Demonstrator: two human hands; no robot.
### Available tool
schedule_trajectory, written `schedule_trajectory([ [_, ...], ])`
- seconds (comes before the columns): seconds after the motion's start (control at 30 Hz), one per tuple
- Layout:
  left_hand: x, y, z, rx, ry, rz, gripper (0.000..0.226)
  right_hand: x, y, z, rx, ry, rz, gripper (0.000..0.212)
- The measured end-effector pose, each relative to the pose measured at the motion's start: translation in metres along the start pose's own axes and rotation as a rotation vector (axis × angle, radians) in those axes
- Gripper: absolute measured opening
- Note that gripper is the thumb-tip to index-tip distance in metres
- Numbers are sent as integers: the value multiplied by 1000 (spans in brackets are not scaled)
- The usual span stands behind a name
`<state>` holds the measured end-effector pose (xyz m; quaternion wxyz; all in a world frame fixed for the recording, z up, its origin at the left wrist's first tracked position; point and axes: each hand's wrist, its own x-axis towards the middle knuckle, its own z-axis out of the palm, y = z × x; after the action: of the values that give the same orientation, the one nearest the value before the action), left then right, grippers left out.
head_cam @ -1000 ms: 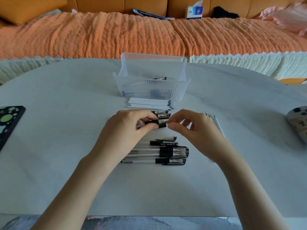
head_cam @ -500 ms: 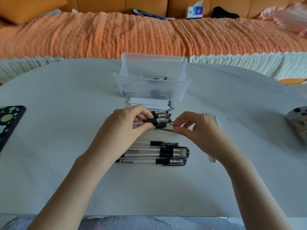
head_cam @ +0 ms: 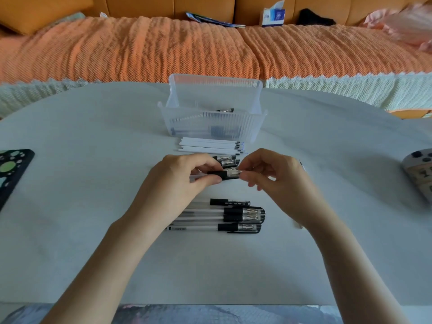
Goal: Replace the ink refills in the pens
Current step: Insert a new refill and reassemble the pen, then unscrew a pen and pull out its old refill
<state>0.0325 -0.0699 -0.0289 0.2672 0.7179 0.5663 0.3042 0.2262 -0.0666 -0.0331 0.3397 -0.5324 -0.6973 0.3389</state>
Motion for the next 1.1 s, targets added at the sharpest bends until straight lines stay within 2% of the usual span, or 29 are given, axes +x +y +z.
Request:
schedule_trajectory([
  [0.4, 1, -1, 2, -124, -4, -53, 16, -2, 0, 11, 172, 67, 8, 9],
  [0.57, 4, -2, -4, -105, -64, -50, 14, -1, -2, 15, 131, 59, -6, 9],
  [0.7, 9, -7, -7, -51, 2, -21, 11, -1, 2, 3, 36, 112, 40, 9],
  [0.77, 11, -9, -9, -3, 51, -8, 10, -3, 6, -5, -65, 40, 54, 10],
  [0.9, 18, -9, -11, 4, 92, 15, 11, -8, 10, -3, -203, -211, 44, 16],
  [1.1, 43, 3, -20, 10, 109, 94, 13, -4, 11, 5, -272, -225, 25, 7],
])
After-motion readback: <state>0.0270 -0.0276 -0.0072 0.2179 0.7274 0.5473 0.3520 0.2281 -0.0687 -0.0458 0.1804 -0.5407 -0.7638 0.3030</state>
